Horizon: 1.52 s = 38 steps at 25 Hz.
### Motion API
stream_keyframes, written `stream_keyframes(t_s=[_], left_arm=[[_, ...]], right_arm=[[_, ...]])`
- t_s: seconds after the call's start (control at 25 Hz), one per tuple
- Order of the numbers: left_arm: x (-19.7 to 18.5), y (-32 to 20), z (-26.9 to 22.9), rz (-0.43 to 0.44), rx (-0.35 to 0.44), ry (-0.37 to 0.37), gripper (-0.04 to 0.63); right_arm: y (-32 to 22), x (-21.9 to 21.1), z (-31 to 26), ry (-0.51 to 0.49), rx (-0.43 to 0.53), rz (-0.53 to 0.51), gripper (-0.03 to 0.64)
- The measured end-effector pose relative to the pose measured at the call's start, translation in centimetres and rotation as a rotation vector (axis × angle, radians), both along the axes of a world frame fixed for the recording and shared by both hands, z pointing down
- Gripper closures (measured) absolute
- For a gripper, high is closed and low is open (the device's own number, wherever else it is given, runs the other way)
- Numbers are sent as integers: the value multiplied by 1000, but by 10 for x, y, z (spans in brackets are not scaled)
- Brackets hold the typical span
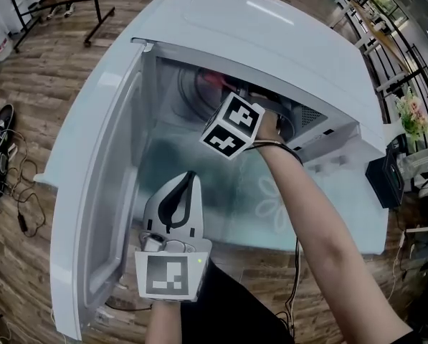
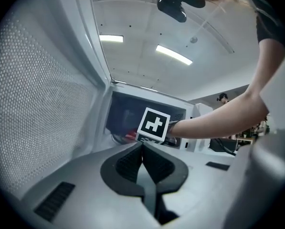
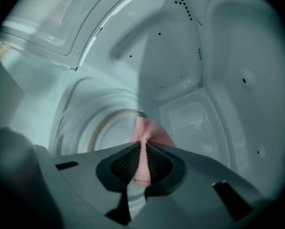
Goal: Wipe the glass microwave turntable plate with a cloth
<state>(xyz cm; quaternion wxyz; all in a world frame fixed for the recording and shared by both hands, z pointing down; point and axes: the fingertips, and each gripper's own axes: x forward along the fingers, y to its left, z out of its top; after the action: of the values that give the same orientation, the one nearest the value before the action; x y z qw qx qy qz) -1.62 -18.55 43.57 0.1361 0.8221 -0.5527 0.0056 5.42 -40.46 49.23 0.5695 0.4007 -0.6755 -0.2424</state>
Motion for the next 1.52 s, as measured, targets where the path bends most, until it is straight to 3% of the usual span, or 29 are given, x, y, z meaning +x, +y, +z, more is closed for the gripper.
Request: stream_keyframes(t_s=[0.32, 0.64, 0.84, 1.2, 1.52], left_arm=[[-5, 7, -1, -13, 5, -11, 592], [-7, 9, -9, -2, 53, -12, 592], [-4, 10, -12, 4, 72, -6, 592], [-6, 6, -13, 8, 95, 0, 592], [-1, -6, -11, 21, 102, 10, 592]], right_arm=[[1, 34, 4, 108, -51, 132, 604], [11, 69, 10, 318, -137, 207, 604], [9, 75, 4, 285, -132, 230, 604], [-8, 7, -20, 28, 100, 27, 604], [-27, -42, -17, 49, 158, -189, 604]])
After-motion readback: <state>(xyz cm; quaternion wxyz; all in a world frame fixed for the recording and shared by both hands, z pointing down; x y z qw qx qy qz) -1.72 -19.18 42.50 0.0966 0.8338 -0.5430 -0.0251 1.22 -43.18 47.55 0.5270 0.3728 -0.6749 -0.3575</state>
